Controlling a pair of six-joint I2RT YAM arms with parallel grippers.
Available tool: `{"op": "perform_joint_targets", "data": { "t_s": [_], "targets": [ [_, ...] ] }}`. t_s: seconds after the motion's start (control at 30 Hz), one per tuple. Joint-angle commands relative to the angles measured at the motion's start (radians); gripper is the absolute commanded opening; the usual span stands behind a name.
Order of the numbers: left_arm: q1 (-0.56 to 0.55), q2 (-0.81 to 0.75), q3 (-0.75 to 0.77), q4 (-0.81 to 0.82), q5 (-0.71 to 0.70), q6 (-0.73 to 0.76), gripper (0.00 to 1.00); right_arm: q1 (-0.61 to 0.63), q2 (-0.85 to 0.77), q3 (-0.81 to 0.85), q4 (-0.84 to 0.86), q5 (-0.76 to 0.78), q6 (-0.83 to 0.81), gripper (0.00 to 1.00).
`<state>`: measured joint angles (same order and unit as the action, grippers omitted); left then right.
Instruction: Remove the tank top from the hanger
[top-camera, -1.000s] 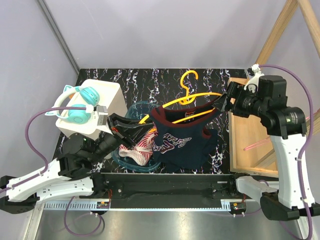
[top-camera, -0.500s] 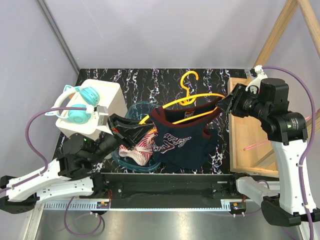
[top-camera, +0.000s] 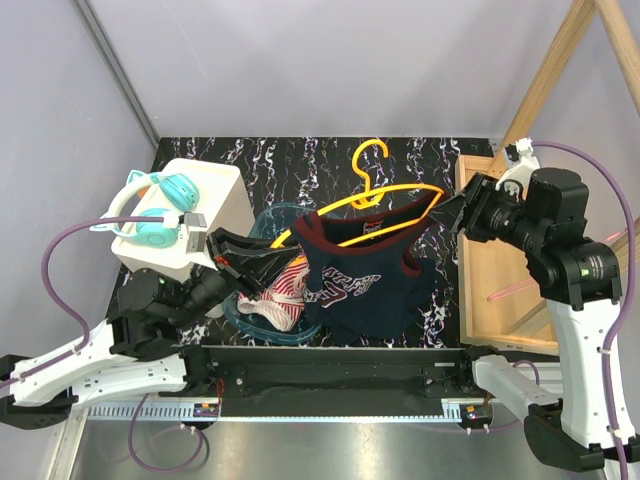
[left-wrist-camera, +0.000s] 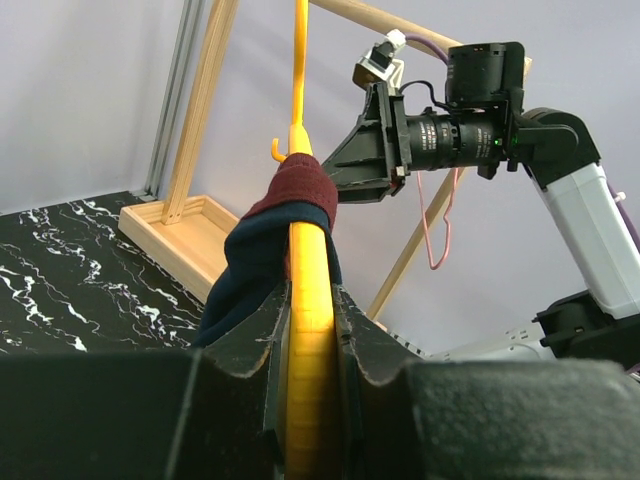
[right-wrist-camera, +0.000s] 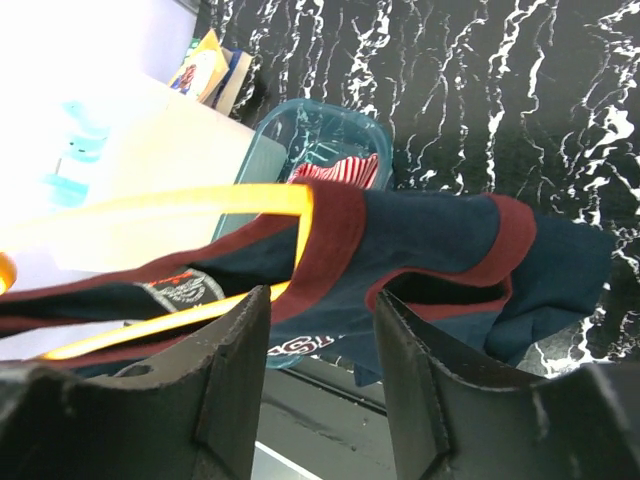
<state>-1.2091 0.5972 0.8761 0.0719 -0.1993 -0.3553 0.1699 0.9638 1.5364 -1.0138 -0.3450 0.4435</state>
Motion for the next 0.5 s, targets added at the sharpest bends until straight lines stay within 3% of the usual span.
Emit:
{"op": "perform_joint_targets", "data": {
  "t_s": [0.0,0.13,0.47],
  "targets": [
    [0.0,-0.013,0.038,0.095,0.0,0.001,0.0,0.0,-0.01,-0.022,0.047,-0.029,0.006,0.51],
    [0.0,-0.02,0.037,0.095,0.003,-0.005,0.0,0.0,-0.01,-0.044,0.063,-0.025,0.011,0.43],
    [0.0,-0.034,0.034,0.089,0.024,-0.016,0.0,0.0,0.001,-0.045,0.093,-0.025,0.027,0.44]
  ]
}}
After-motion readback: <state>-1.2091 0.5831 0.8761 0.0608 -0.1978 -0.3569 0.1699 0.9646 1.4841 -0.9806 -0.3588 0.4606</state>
